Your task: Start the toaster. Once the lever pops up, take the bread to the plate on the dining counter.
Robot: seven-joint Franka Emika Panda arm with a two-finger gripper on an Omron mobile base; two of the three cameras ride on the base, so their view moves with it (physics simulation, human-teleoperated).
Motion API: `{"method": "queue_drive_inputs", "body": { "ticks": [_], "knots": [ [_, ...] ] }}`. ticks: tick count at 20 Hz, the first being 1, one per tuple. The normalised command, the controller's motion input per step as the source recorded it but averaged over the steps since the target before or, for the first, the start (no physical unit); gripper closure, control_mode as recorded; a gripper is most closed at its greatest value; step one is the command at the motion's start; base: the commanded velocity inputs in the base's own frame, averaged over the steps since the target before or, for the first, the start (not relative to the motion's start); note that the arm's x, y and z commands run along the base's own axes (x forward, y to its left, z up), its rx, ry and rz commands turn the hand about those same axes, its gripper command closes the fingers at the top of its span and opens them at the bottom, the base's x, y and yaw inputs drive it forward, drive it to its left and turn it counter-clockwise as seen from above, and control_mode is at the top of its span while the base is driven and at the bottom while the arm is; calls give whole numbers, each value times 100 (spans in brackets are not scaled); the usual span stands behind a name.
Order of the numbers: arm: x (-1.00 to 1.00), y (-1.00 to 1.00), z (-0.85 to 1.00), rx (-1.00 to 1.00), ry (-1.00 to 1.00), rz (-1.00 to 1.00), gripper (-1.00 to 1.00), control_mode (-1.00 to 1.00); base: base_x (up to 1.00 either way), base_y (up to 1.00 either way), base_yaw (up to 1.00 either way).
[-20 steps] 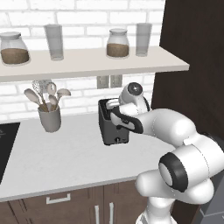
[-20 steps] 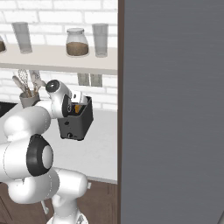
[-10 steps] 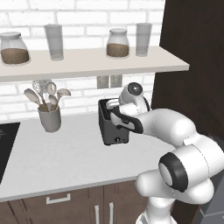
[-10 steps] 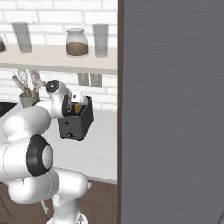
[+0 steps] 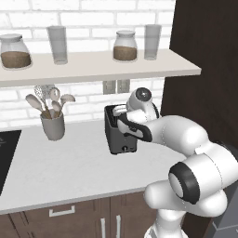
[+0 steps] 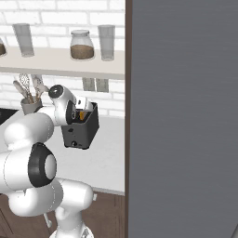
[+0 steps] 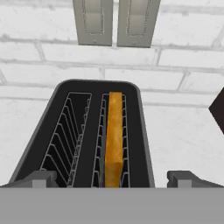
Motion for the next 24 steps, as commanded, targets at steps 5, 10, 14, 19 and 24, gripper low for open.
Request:
{"method": "queue_drive_inputs", "body": {
  "ticks": [5,10,14,19,24],
  "knots": [
    [0,0,0,0,0,0,-100,-100,0,0,0],
    [0,0,0,0,0,0,-100,-100,0,0,0],
    [0,0,0,0,0,0,-100,-100,0,0,0],
    [0,0,0,0,0,0,-100,-100,0,0,0],
    [0,0,0,0,0,0,-100,-100,0,0,0]
  ]
}}
